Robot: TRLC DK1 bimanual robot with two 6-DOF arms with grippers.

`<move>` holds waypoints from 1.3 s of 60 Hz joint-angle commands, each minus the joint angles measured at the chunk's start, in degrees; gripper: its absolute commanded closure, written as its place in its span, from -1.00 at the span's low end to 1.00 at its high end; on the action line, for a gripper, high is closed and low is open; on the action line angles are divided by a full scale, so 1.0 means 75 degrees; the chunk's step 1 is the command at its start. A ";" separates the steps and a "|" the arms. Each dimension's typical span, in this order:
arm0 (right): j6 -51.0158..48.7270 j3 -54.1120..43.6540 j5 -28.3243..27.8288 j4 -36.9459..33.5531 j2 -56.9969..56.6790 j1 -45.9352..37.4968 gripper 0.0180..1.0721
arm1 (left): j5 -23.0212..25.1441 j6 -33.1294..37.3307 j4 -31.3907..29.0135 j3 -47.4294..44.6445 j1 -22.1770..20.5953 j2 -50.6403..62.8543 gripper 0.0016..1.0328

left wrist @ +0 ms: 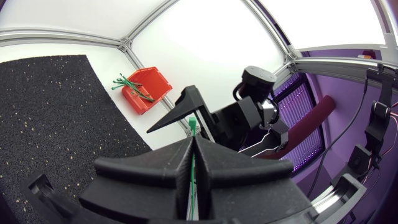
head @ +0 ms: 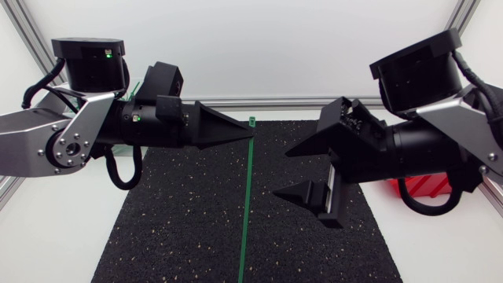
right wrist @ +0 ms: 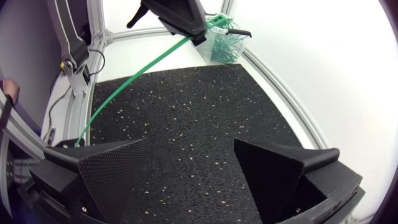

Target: Take a green cable tie from the red box, thread the tail through the head to close it, then place it in the transparent bin on the left.

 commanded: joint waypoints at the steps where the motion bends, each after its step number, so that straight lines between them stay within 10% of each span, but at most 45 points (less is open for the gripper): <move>1: -0.0998 -0.0130 0.0584 0.0137 -0.0060 0.0339 -0.87 | 0.0128 -0.0112 -0.0088 0.0310 0.0066 0.0170 0.94; 18: -0.3764 -0.0974 0.3889 0.2246 -0.0189 0.1851 -0.91 | 0.0339 -0.0206 -0.0475 0.0627 0.0394 0.0569 0.93; 36: -0.5990 -0.1349 0.4650 0.3793 -0.0259 0.2589 -0.91 | 0.0866 -0.0347 -0.0768 0.0896 0.1074 0.0827 0.93; 49: -0.8416 -0.2708 0.4475 0.6489 -0.0365 0.2788 -0.91 | 0.1065 -0.0347 -0.0897 0.1037 0.1331 0.0932 0.94; 78: -1.0432 -0.3869 0.2119 0.9196 0.0491 0.2542 -0.90 | 0.1147 -0.0264 -0.0897 0.1166 0.1343 0.1342 0.93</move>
